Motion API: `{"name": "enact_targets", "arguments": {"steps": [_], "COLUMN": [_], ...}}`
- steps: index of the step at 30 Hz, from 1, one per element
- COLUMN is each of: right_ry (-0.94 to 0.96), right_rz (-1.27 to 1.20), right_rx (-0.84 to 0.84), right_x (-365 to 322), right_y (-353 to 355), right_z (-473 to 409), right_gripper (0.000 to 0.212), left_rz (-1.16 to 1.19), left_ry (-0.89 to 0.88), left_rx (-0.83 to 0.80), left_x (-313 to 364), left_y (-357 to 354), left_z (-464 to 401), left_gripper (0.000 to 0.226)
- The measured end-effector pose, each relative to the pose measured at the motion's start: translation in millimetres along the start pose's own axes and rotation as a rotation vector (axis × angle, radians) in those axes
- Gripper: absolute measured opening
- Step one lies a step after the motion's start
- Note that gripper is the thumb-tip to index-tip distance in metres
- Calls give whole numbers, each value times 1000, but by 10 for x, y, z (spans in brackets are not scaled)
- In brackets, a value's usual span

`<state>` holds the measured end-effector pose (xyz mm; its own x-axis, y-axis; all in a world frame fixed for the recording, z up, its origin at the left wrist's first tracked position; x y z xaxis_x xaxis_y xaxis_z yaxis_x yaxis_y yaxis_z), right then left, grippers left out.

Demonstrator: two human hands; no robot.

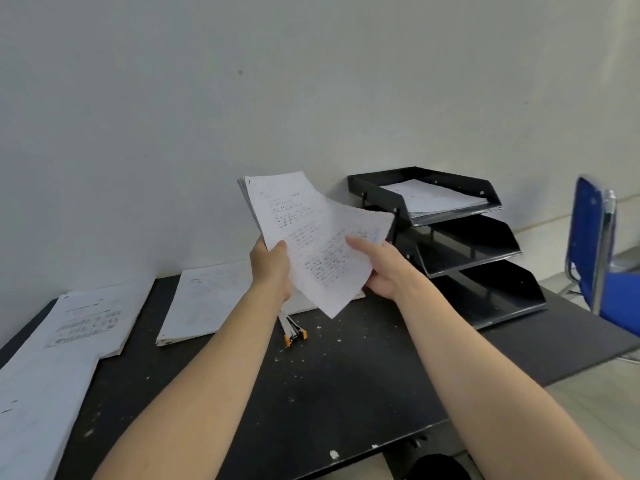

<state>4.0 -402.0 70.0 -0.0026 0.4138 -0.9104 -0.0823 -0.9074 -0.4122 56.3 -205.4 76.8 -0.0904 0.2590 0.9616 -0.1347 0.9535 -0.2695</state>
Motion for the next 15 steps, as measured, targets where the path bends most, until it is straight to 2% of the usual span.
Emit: {"name": "enact_targets", "arguments": {"steps": [2, 6, 10, 15], "right_ry": [-10, -46, -65, -42], "right_rz": [104, 46, -178, -167], "right_rx": [216, 452, 452, 391], "right_x": [-83, -122, -177, -264], "right_y": [293, 766, 1006, 1104], "right_z": [75, 216, 468, 621], "right_gripper": [24, 49, 40, 38], "left_rz": [43, 106, 142, 166], "left_ry": [30, 98, 147, 181], "left_rx": [-35, -65, -80, -99], "left_x": [-111, -263, -345, -425], "left_y": [-283, -629, -881, -1075], "left_z": [129, 337, 512, 688], "left_gripper": [28, 25, 24, 24]}}
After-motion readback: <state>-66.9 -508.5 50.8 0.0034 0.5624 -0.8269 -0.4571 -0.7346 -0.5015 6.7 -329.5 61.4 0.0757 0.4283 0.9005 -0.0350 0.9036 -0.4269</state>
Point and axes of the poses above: each hand's wrist, its own z-axis away from the middle knuckle, its own y-axis out of the back of the hand, x = y × z, the point moved 8 cm from there along -z, towards the middle knuckle
